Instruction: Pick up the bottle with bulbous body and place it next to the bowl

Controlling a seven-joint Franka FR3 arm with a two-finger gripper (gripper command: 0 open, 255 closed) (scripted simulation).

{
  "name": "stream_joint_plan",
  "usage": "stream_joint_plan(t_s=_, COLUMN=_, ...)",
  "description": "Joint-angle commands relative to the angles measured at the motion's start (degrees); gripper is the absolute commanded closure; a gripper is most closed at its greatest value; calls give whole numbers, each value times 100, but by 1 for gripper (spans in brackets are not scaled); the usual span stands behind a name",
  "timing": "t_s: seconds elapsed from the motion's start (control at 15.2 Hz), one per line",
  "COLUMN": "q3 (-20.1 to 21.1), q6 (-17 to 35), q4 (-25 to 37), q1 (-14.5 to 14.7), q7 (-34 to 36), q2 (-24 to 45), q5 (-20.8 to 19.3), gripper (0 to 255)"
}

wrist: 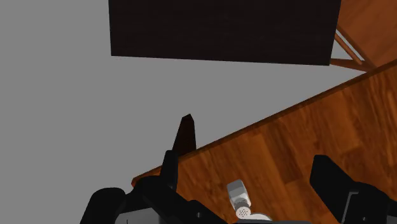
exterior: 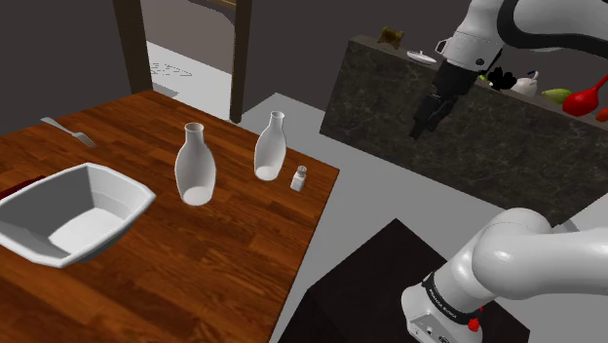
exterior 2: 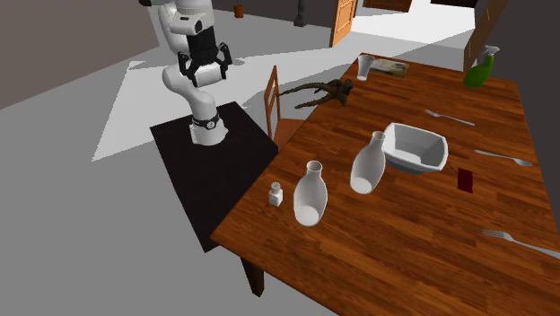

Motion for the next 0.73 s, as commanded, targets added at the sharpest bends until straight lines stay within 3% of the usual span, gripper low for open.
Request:
stream_joint_plan(t_s=0.0, q3=0, q6=0, q4=0, q1=0, q7=0, q2=0, q5=0, gripper=0)
stream_joint_plan(t_s=0.66, q3=321, q6=1160, q4=921, q1=216, q7=289, q2=2125, q5=222, gripper=0)
